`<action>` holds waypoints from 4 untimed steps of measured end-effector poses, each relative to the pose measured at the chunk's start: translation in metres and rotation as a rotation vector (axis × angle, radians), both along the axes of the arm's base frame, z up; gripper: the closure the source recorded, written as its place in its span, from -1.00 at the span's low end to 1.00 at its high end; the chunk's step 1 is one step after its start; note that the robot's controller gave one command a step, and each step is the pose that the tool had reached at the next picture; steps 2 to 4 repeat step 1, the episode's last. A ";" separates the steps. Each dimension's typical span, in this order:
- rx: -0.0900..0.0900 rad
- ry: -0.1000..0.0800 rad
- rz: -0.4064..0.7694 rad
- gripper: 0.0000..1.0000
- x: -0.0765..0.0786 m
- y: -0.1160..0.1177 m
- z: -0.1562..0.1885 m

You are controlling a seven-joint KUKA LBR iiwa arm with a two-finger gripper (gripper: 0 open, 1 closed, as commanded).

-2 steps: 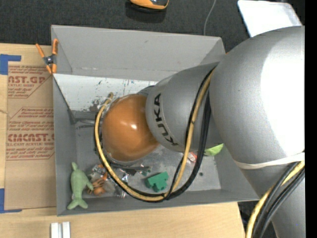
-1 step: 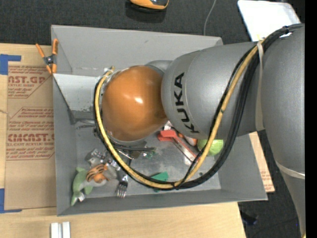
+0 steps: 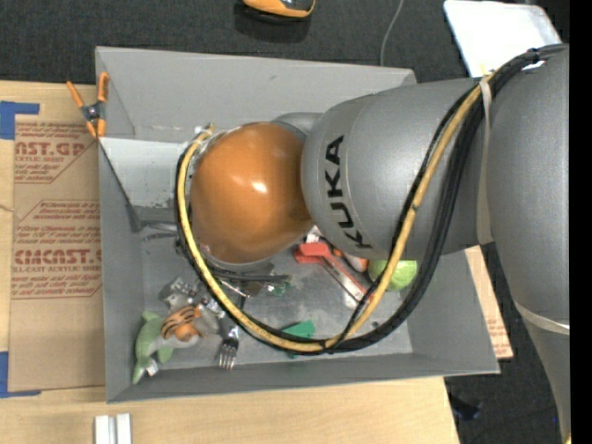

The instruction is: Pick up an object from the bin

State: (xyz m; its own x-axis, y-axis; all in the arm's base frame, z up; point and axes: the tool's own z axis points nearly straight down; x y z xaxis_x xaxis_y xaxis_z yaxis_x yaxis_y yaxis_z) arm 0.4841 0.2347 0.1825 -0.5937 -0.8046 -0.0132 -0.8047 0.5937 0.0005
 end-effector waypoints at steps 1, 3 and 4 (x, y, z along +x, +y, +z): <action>0.002 -0.001 -0.035 1.00 0.007 -0.020 0.060; 0.002 -0.001 -0.035 1.00 0.007 -0.020 0.060; 0.002 -0.001 -0.035 1.00 0.007 -0.020 0.060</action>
Offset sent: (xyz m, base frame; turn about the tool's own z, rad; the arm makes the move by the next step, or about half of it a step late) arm 0.0088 -0.0091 0.0673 0.0230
